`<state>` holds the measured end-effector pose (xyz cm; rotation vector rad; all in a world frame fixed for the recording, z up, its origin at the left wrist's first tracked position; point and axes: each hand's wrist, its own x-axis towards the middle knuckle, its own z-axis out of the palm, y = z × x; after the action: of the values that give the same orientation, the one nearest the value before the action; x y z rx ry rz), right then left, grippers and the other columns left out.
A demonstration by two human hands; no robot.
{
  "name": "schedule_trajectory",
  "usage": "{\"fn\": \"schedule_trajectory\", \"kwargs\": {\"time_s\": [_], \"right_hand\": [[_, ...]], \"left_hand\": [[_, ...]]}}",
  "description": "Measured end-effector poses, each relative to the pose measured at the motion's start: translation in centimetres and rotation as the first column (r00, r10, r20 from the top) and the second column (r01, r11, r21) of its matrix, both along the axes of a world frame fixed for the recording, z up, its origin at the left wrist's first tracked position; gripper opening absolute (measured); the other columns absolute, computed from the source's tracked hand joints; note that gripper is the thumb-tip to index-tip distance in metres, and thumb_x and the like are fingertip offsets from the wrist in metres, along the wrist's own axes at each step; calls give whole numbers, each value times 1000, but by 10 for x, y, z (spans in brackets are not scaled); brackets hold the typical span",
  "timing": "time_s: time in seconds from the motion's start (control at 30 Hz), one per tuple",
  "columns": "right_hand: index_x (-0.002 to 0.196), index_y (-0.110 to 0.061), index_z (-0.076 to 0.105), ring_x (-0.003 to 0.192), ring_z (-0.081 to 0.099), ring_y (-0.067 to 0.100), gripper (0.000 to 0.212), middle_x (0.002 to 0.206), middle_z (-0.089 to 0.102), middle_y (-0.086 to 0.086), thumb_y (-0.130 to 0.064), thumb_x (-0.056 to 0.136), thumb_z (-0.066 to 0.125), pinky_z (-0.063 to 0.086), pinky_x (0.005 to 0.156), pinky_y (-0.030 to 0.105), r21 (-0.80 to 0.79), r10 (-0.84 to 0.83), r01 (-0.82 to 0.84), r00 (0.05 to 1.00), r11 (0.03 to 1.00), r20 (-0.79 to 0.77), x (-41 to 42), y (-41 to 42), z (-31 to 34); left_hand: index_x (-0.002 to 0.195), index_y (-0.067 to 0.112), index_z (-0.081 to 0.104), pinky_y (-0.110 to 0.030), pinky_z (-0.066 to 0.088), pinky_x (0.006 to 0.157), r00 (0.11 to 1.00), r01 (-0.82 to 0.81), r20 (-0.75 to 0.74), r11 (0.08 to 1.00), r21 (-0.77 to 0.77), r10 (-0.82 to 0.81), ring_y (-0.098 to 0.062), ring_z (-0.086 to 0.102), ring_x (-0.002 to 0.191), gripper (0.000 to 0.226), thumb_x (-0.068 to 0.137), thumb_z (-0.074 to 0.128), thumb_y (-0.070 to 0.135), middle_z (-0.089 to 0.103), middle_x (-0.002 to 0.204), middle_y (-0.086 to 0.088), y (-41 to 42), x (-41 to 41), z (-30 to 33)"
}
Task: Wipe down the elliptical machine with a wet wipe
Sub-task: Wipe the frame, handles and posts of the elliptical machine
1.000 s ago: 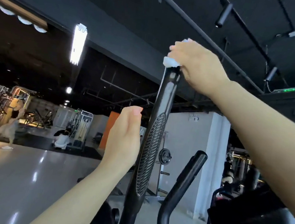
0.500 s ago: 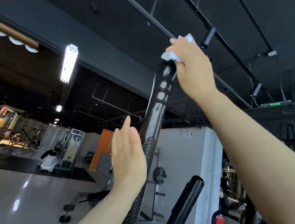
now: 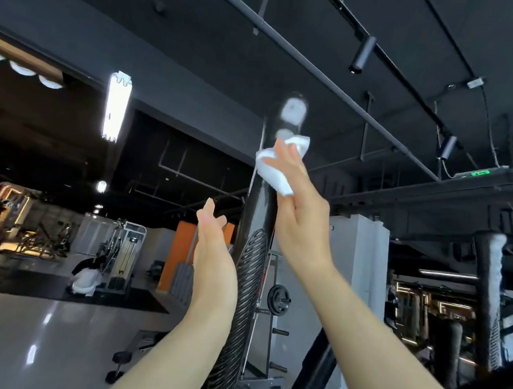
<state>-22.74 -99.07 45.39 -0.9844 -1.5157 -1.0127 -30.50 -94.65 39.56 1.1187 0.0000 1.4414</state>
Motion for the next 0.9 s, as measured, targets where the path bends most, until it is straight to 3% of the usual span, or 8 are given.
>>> {"fn": "schedule_trajectory", "kwargs": {"time_s": [0.1, 0.2, 0.33, 0.43, 0.57, 0.63, 0.73, 0.9], "right_hand": [[131, -14, 57, 143, 23, 0, 58, 149, 38, -7, 7, 85, 29, 19, 117, 19, -133, 24, -16, 998, 991, 58, 9, -6, -39], [128, -8, 60, 140, 31, 0, 52, 144, 49, 0, -10, 87, 27, 23, 116, 18, -200, -20, 49, 989, 979, 146, 9, -24, -56], [130, -4, 57, 116, 51, 6, 49, 127, 60, 7, -15, 90, 31, 29, 98, 3, 79, -229, 218, 953, 973, 199, -20, -35, 29], [123, -14, 62, 127, 45, 18, 40, 128, 57, 3, -10, 95, 34, 37, 99, 23, 72, -540, 552, 769, 831, 343, -28, -27, 108], [89, -16, 70, 96, 55, 34, 33, 94, 58, 11, -4, 84, 39, 50, 71, 39, 119, -679, 746, 514, 656, 524, -24, -4, 107], [81, -15, 70, 74, 50, 28, 34, 82, 51, 13, -3, 78, 38, 40, 55, 30, 99, -633, 736, 496, 670, 595, -21, 6, 64], [68, -13, 60, 63, 42, 23, 22, 63, 51, 7, -2, 70, 41, 24, 63, 27, -61, -430, 653, 562, 755, 706, -20, 5, -20], [81, -12, 67, 71, 56, 28, 31, 69, 62, 4, -8, 78, 36, 45, 81, 36, -276, -198, 603, 601, 749, 775, -19, -5, -80]], "left_hand": [[148, 44, 27, -36, 25, 112, 998, 61, 20, 998, 32, -61, -6, 36, 131, 54, 98, 12, 57, 41, 146, 12, 5, 1, -2], [146, 48, 29, -47, 25, 117, 996, 91, 8, 996, -4, -90, -15, 37, 138, 51, 98, 15, 60, 43, 146, 12, 5, 1, -5], [145, 44, 34, -53, 18, 119, 993, 115, -32, 992, -58, -117, -16, 33, 141, 49, 100, 17, 56, 44, 146, 13, 6, -7, -6], [146, 27, 39, -49, 8, 120, 974, 195, -90, 972, -130, -207, -23, 20, 147, 51, 103, 21, 48, 35, 155, 1, 8, -17, 3], [147, 24, 36, -44, 9, 118, 982, 170, -63, 981, -97, -176, -23, 20, 147, 51, 105, 16, 43, 36, 154, 0, 13, -21, 2], [149, 32, 33, -36, 19, 112, 994, 105, -18, 993, -47, -106, -18, 27, 144, 52, 103, 12, 47, 41, 150, 3, 14, -21, -5], [147, 34, 36, -16, 30, 93, 1000, 20, 12, 1000, 2, -20, -9, 40, 132, 54, 101, 12, 52, 46, 142, 6, 16, -31, -9], [147, 34, 35, -29, 23, 102, 1000, -22, -20, 994, 103, 24, -10, 35, 137, 53, 102, 12, 50, 42, 149, 6, 14, -56, 0]]}}
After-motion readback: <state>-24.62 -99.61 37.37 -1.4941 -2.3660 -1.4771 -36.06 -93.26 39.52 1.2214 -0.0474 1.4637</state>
